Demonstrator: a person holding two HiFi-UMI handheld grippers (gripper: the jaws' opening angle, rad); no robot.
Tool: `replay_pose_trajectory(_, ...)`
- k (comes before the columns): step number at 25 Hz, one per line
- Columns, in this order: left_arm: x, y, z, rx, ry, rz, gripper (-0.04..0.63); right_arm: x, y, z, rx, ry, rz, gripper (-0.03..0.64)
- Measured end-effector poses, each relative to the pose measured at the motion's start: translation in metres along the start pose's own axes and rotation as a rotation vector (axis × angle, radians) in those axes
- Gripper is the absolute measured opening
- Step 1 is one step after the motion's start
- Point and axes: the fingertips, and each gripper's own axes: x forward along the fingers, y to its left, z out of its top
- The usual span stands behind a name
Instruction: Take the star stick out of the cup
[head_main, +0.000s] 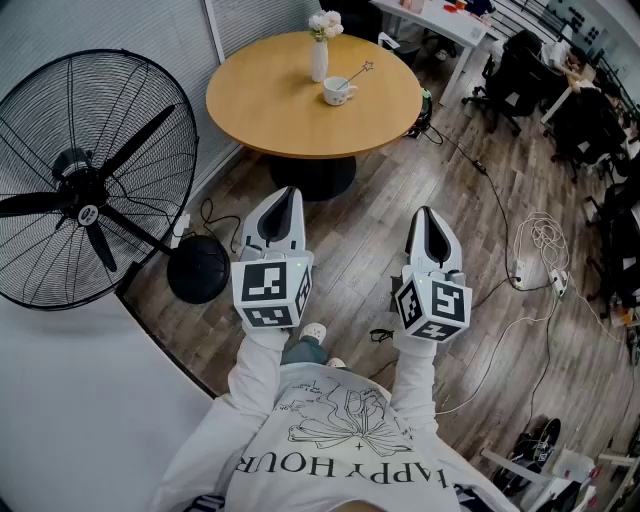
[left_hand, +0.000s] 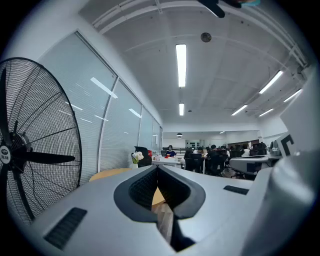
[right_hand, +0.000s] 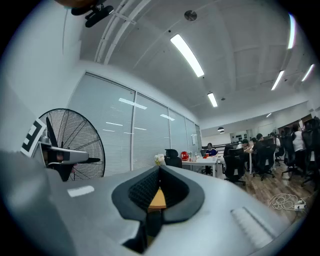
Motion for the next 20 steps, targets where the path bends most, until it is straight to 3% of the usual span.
replay_pose_trajectory(20, 0.050, 0.027, 0.002, -0.008, 0.016, -0.069, 0.006, 0.052, 0.011, -0.002, 0.036, -0.031, -0.015, 0.011)
